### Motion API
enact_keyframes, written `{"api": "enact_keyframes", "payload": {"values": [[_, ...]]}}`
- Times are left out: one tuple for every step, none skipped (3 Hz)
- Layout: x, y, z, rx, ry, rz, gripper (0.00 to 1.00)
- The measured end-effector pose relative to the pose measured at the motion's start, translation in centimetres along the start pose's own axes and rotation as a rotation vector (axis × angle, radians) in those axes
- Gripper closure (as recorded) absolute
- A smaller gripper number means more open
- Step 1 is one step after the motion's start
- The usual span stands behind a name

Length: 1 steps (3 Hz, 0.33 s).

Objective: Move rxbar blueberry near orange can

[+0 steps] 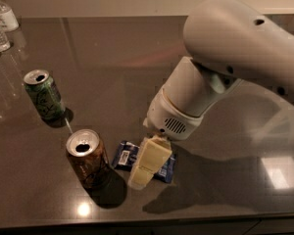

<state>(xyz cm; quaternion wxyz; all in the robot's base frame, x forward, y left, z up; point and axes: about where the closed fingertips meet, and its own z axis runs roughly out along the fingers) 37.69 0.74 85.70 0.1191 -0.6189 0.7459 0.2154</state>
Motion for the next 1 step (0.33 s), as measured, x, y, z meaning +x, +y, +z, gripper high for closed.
{"api": "enact_keyframes", "payload": {"values": [[0.00,0.00,0.00,0.000,0.000,0.000,0.00]]}}
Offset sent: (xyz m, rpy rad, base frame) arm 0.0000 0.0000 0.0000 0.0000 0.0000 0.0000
